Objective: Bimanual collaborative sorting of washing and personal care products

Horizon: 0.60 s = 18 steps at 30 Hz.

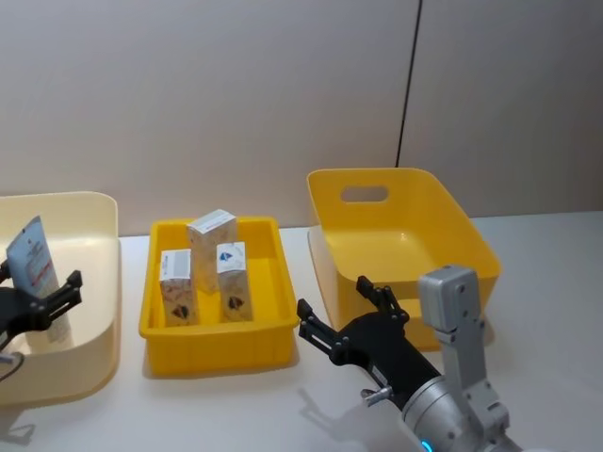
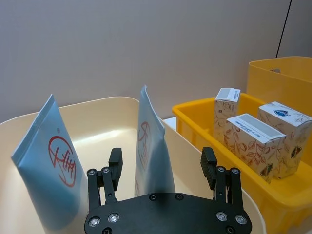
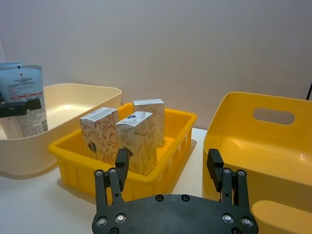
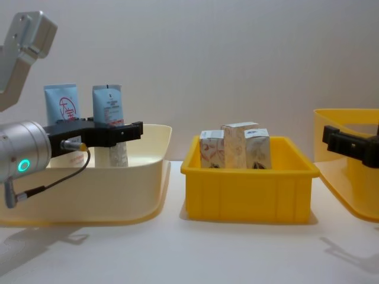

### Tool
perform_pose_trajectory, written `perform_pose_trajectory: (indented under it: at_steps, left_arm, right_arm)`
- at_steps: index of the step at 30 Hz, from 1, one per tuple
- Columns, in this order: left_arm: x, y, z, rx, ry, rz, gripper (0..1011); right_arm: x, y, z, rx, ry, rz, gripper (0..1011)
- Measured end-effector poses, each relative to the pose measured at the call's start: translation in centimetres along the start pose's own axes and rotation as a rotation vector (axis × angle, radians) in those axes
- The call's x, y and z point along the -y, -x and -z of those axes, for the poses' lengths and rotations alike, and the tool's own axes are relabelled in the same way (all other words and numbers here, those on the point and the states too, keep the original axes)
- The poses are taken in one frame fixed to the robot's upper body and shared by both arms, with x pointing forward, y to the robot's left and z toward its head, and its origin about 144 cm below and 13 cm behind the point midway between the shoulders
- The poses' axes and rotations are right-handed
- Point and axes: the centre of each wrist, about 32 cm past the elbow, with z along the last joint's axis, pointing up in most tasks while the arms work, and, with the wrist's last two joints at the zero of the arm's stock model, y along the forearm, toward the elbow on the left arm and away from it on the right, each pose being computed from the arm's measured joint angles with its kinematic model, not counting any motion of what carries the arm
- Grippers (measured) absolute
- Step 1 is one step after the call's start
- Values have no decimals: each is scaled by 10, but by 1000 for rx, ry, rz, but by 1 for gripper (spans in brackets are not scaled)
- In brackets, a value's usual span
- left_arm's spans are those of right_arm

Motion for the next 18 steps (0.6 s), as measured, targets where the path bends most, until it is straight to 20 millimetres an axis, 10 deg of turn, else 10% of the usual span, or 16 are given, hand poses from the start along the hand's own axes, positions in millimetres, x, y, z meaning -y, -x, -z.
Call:
perform_pose_trajectory:
  at_steps: [18]
  left_arm:
    - [14, 0, -3, -2, 0, 13, 634]
  right_arm:
    - [0, 0, 0, 0, 0, 0, 1001]
